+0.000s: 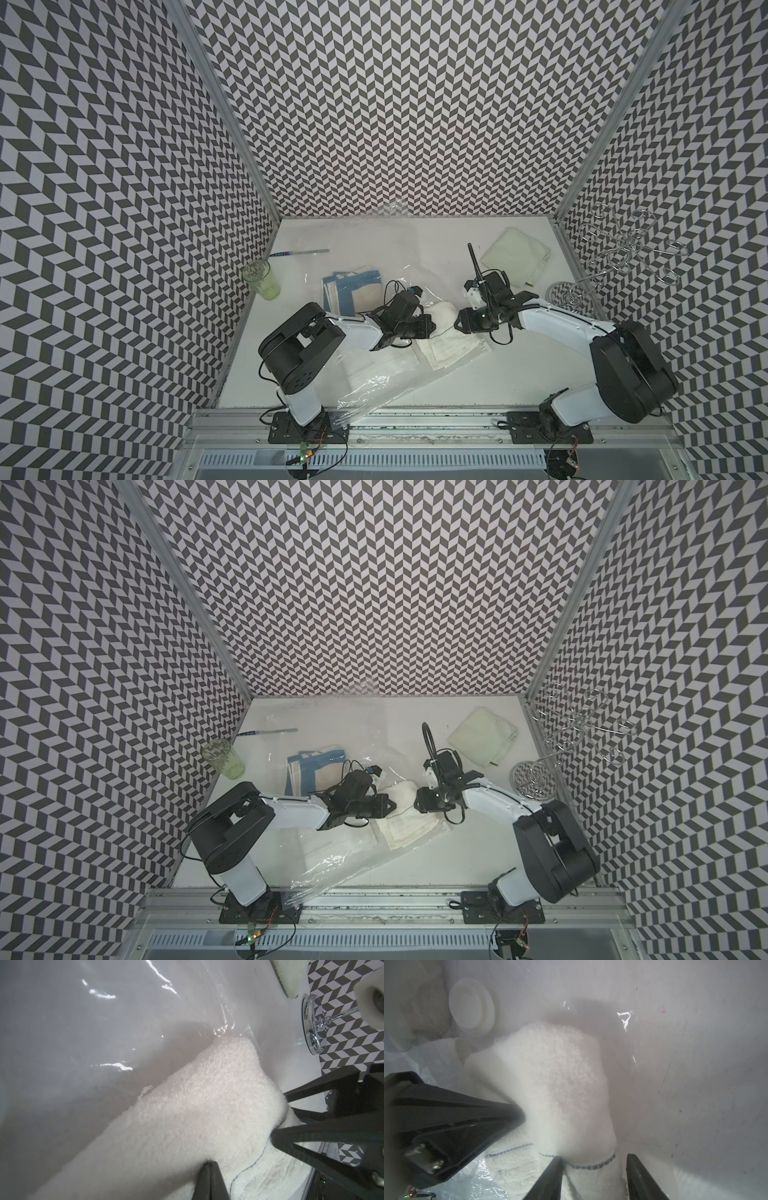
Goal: Place the folded towel into the vacuum bag
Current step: Pick up the towel from the vacuum bag.
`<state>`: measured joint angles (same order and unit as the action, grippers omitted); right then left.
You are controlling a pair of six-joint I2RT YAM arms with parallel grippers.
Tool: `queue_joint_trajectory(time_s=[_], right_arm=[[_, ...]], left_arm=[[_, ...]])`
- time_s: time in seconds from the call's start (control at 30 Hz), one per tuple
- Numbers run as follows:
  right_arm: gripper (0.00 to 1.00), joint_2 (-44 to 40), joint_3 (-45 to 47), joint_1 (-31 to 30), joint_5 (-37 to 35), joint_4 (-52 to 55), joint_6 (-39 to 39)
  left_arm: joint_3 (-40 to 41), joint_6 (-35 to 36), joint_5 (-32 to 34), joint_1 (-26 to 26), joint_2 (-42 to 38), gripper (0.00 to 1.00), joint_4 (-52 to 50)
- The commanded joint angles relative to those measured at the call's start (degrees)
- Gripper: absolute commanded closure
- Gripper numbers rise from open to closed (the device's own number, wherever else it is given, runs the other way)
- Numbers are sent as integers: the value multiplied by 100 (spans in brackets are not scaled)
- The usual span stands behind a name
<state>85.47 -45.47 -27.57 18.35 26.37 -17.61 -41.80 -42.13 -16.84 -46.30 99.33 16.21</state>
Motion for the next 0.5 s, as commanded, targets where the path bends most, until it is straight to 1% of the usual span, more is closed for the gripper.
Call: queue_joint_trajectory(time_s=[0.0,0.07,0.1,0.13,0.2,0.23,0.3,0.37,0.47], right_arm=[[55,69,12,-103,291,-386,43],[61,126,8,-226,274,-424,-3],[72,134,-39,-357,85,-369,-55],[80,75,-159,-615,-469,-240,-127],[87,-20,-456,-1271,-1552,103,-267],[89,-22,-632,-1598,-1953,275,-346],[92,-26,-847,-2049,-2341,445,-492],[93,19,-897,-2314,-2159,383,-648],[93,197,-574,-2384,-1274,-254,-979]], left_arm=[[96,3,-41,17,80,93,110],[76,3,-47,7,121,93,137],[59,3,-56,8,156,94,145],[39,12,-62,10,197,94,139],[30,12,-66,8,259,95,162],[47,12,-65,18,284,96,187],[93,-10,-89,43,331,96,306],[178,-62,-187,85,368,97,494],[386,-150,-293,171,277,97,842]])
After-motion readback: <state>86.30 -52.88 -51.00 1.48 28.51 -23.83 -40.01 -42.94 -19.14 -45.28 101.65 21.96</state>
